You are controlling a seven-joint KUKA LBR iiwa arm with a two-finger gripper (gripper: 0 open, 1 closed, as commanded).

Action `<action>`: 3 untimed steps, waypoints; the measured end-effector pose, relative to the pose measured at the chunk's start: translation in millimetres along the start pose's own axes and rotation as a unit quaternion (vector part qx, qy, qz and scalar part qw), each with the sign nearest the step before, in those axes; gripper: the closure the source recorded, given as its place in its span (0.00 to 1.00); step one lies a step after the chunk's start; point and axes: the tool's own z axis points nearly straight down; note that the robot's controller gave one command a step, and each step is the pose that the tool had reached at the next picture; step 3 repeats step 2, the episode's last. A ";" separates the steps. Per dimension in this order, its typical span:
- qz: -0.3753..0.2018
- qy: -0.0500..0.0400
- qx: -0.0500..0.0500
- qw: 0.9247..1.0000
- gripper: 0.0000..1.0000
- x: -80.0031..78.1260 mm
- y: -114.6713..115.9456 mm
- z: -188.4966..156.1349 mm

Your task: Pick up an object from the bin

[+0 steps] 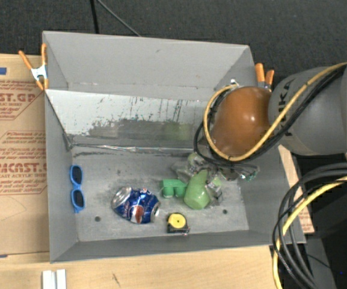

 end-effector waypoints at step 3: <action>0.014 0.004 -0.006 1.000 1.00 -24.3 -1.2 -186.0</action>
Offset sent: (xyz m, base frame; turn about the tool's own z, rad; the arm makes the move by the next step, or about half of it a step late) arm 0.0251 0.0057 0.1166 0.0403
